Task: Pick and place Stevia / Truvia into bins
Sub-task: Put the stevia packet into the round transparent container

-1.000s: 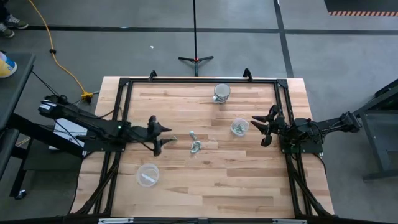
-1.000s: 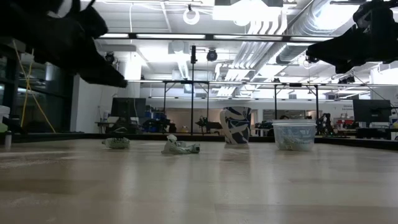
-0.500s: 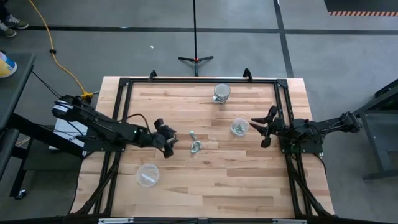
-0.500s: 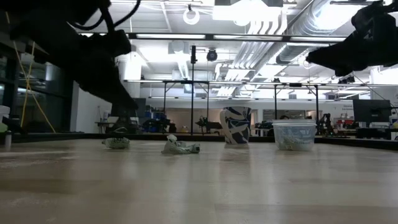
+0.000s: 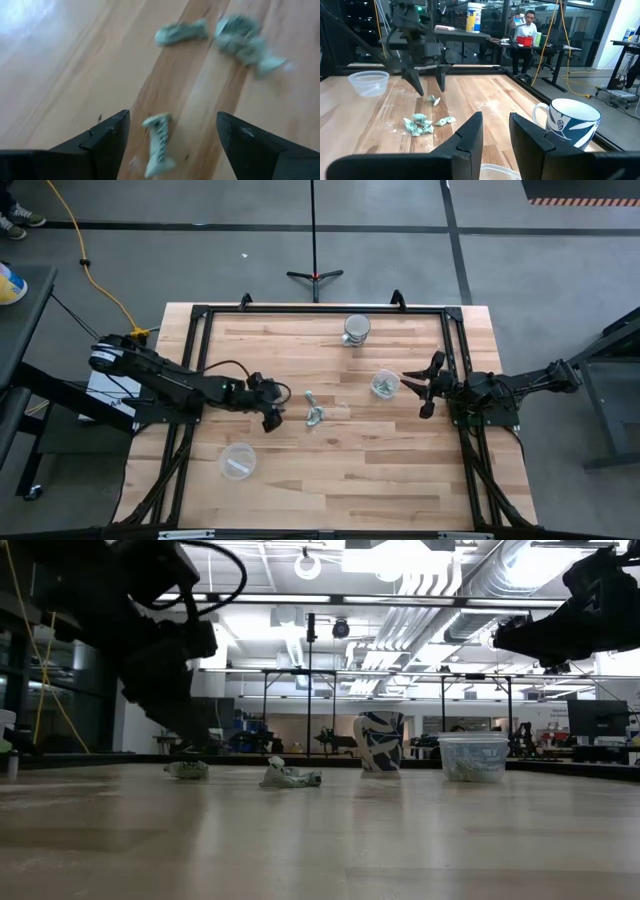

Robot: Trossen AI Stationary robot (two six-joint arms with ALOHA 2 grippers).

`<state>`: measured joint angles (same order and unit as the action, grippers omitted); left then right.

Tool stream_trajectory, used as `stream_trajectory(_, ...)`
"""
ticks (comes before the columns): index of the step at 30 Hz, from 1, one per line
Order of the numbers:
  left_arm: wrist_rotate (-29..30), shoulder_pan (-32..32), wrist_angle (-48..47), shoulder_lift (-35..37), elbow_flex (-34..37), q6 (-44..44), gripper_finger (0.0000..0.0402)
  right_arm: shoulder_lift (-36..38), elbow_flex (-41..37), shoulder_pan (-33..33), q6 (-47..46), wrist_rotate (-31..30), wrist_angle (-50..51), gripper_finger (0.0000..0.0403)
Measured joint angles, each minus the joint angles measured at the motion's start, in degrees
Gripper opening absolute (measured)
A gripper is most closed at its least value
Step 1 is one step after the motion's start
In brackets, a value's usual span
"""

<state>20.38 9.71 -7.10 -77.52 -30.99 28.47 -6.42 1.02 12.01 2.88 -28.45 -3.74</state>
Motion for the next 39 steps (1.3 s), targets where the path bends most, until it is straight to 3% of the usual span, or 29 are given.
stream_trajectory(6,0.5,0.0,-3.0,-3.7,0.0,0.3,0.0333,0.0,0.1,0.0,0.0,0.0,0.2,0.0087)
stream_trajectory(13,0.5,0.0,-3.0,-5.7,0.0,0.3,0.0303,0.0,0.1,0.0,0.1,-0.1,0.1,0.0087)
stream_trajectory(21,0.0,0.0,-3.1,-5.7,0.0,-0.6,0.0217,0.0,0.0,0.0,0.1,-0.1,0.1,0.0087)
stream_trajectory(33,0.1,0.0,-3.0,-5.7,0.1,-8.9,0.0025,0.0,0.0,0.0,0.1,-0.1,0.1,0.0087)
stream_trajectory(39,-2.0,0.0,-9.8,-4.0,-6.1,-10.3,0.0038,0.0,0.0,0.0,0.1,-0.1,0.1,0.0087)
